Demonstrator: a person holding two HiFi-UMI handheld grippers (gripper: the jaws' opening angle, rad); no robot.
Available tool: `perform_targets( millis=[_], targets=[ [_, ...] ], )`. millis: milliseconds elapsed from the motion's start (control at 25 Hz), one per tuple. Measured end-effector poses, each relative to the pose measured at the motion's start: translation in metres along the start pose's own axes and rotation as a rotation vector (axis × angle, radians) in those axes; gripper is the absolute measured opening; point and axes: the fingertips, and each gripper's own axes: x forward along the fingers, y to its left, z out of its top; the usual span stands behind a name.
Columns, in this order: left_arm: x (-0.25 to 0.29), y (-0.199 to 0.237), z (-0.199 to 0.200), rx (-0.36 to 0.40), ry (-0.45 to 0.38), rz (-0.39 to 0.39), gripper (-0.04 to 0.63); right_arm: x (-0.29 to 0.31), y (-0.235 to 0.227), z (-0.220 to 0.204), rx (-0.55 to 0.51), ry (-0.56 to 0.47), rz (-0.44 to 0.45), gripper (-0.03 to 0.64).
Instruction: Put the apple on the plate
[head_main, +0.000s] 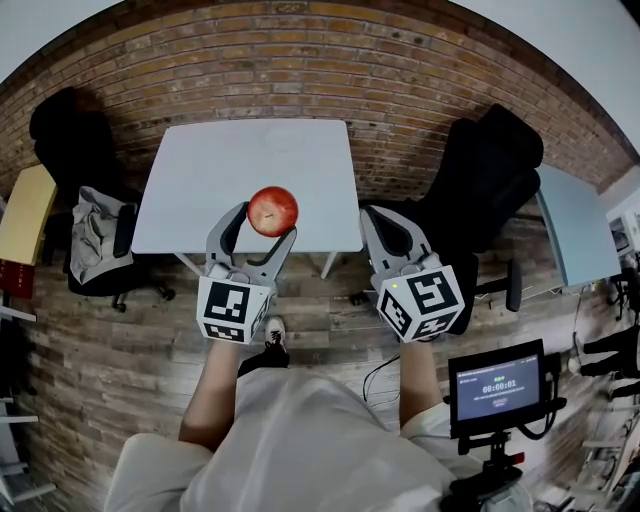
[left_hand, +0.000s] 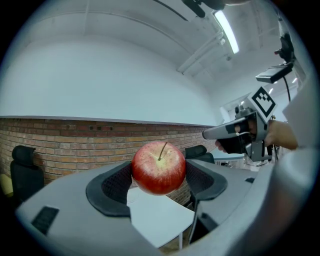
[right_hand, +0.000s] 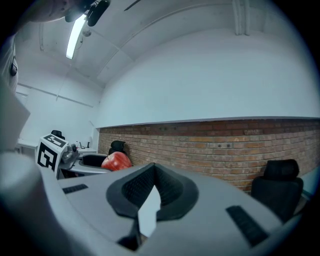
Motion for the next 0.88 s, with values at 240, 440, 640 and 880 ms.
perform_targets(
  millis=[240,440,640,880],
  targets=[
    [0.038,0.040,-0.007,-0.011,0.011,-0.003,0.345,0.052,-0.014,0.002,-0.001,0.016,0.002,0.003],
    [0.062,0.066,-0.011,-0.012,0.020,-0.019,0.345,0.089,-0.023,0.005,0.005,0.024,-0.006,0.003],
    [0.084,0.094,-0.014,-0.004,0.019,-0.028,0.345,0.121,-0.029,0.006,0.007,0.022,-0.016,0.003],
    [0.113,0.124,-0.018,0.002,0.021,-0.047,0.345,0.163,-0.037,0.006,0.014,0.027,-0.026,0.003]
  ],
)
